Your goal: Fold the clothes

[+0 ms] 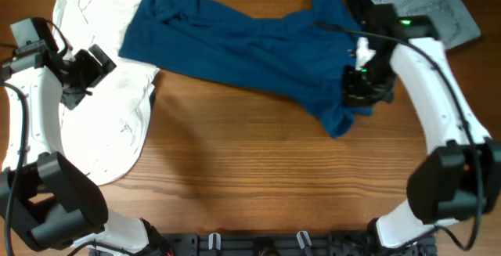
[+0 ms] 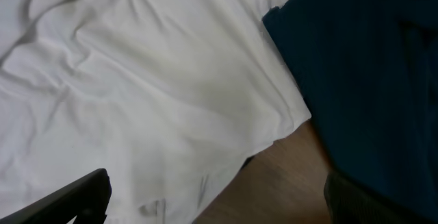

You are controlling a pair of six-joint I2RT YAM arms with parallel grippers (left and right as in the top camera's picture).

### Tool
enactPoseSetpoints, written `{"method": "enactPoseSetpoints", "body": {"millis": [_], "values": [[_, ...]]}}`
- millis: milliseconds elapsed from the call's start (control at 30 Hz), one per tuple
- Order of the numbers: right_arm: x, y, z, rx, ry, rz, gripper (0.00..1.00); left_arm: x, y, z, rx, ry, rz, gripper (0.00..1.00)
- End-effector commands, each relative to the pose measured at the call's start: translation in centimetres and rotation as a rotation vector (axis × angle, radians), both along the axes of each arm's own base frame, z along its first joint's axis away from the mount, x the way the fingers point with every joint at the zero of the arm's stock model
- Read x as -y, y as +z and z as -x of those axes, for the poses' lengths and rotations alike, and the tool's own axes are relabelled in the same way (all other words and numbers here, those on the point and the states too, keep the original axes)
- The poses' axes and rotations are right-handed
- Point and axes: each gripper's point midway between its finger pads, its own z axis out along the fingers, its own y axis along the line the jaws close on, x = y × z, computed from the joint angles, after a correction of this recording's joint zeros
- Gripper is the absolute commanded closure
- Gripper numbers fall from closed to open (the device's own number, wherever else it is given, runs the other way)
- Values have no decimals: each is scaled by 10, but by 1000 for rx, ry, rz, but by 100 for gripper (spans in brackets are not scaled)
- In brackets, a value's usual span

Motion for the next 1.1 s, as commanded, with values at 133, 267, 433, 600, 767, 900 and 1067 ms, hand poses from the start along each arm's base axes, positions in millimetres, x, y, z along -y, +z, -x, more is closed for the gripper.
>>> {"method": "enactPoseSetpoints", "body": {"millis": [133, 267, 433, 600, 767, 900, 1067], "values": [[57, 1, -1, 5, -125, 72, 96, 76, -17, -14, -31, -242, 1, 0], [81, 2, -15, 74, -210, -18, 96, 125, -28, -31, -8, -370, -7, 0], [117, 2, -14, 103, -284, -11, 96, 165, -64, -35, -83, -312, 10, 0], [127, 2, -21, 142, -311, -10, 96, 182, -98, -30, -169, -251, 43, 5], [125, 4, -27, 165, -309, -31, 96, 186, -114, -30, -201, -195, 60, 20], [125, 4, -28, 170, -308, -30, 96, 175, -124, -22, -249, -129, 16, 30], [125, 4, -30, 177, -308, -29, 96, 157, -126, -5, -320, -99, -72, 30]]}}
